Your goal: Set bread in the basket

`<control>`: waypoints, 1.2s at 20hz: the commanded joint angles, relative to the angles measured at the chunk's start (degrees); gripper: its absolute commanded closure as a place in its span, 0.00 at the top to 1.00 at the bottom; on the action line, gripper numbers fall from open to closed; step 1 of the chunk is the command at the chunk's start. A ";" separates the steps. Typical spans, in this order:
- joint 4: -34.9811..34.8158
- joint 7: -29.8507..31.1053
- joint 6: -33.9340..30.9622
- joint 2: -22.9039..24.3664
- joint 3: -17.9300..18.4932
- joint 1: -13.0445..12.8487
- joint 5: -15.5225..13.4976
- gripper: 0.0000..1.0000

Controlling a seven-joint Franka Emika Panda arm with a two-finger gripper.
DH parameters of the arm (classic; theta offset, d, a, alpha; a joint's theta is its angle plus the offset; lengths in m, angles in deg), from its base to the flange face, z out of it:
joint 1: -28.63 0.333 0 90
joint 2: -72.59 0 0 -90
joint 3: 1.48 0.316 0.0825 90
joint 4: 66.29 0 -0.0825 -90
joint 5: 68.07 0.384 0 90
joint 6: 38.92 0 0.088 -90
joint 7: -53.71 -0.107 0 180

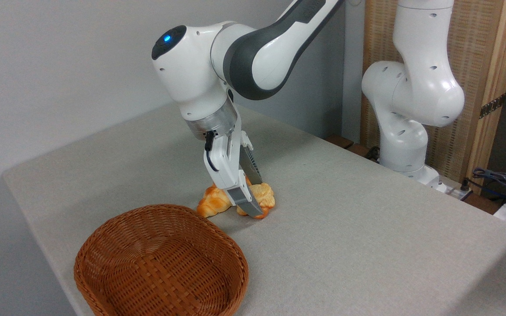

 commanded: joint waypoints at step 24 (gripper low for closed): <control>5.77 5.41 -0.87 1.98 0.49 -0.43 -2.56 0.54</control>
